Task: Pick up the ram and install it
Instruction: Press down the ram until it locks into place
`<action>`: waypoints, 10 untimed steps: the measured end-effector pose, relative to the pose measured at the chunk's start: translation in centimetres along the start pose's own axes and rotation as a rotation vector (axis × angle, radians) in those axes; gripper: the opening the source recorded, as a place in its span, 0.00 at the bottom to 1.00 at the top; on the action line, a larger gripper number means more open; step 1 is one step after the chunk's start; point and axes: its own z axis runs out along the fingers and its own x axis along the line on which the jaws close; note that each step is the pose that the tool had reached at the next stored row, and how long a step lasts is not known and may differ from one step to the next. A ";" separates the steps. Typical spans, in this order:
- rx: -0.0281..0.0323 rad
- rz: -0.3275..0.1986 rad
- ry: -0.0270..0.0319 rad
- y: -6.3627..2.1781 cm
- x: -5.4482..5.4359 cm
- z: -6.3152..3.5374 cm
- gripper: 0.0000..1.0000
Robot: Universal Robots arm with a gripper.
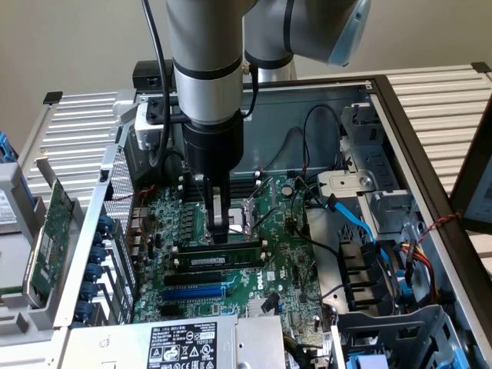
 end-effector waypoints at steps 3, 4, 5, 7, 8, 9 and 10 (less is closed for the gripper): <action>-0.0012 0.000 0.0000 -0.03 0.1 -0.49 0.11; -0.0014 0.000 -0.0016 -0.02 0.1 -0.51 0.11; -0.0014 0.000 -0.0019 -0.01 0.1 -0.51 0.11; -0.0014 0.000 -0.0020 -0.01 0.1 -0.51 0.11; -0.0015 0.000 -0.0018 -0.02 0.1 -0.51 0.11; -0.0015 0.000 -0.0019 -0.02 0.1 -0.51 0.11; -0.0015 0.000 -0.0018 -0.01 0.1 -0.51 0.11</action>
